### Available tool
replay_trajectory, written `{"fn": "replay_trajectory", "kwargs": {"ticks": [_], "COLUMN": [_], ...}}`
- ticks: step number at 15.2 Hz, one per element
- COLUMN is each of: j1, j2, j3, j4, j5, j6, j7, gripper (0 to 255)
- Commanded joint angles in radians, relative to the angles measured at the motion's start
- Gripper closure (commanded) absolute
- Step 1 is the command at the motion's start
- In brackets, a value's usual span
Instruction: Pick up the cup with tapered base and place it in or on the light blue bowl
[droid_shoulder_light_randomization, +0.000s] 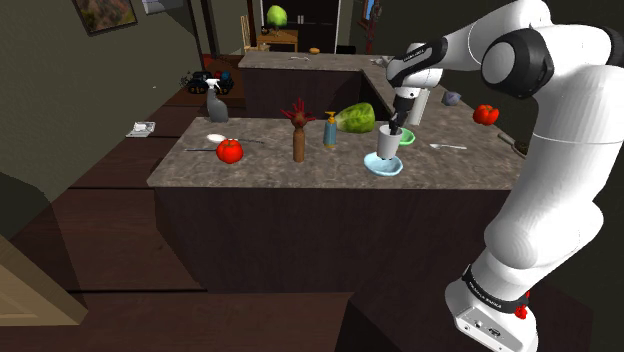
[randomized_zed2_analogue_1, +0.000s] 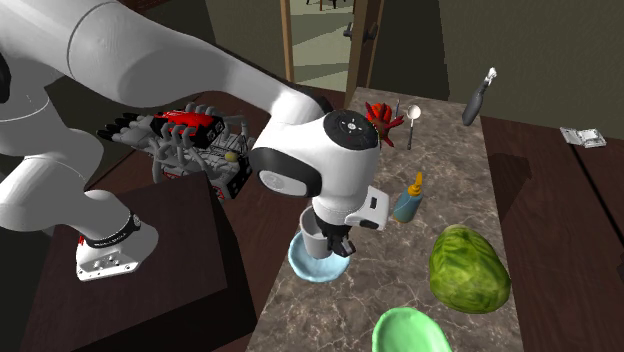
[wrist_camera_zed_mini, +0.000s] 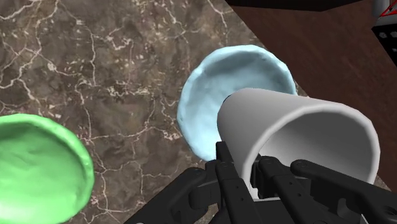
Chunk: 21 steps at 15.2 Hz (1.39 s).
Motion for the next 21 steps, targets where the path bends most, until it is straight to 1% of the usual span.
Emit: {"fn": "replay_trajectory", "kwargs": {"ticks": [1, 4, 11, 12, 17, 21], "j1": [-0.002, -0.003, -0.003, -0.003, -0.003, -0.003], "j2": [0.014, 0.028, 0.028, 0.028, 0.028, -0.018], "j3": [0.001, 0.003, 0.003, 0.003, 0.003, -0.005], "j4": [-0.012, -0.026, -0.025, -0.025, -0.025, 0.042], "j5": [0.006, 0.012, 0.012, 0.012, 0.012, -0.008], "j6": [0.026, 0.053, 0.053, 0.053, 0.053, -0.059], "j7": [-0.006, -0.011, -0.011, -0.011, -0.011, 0.002], "gripper": [255, 255, 255, 0, 0, 0]}}
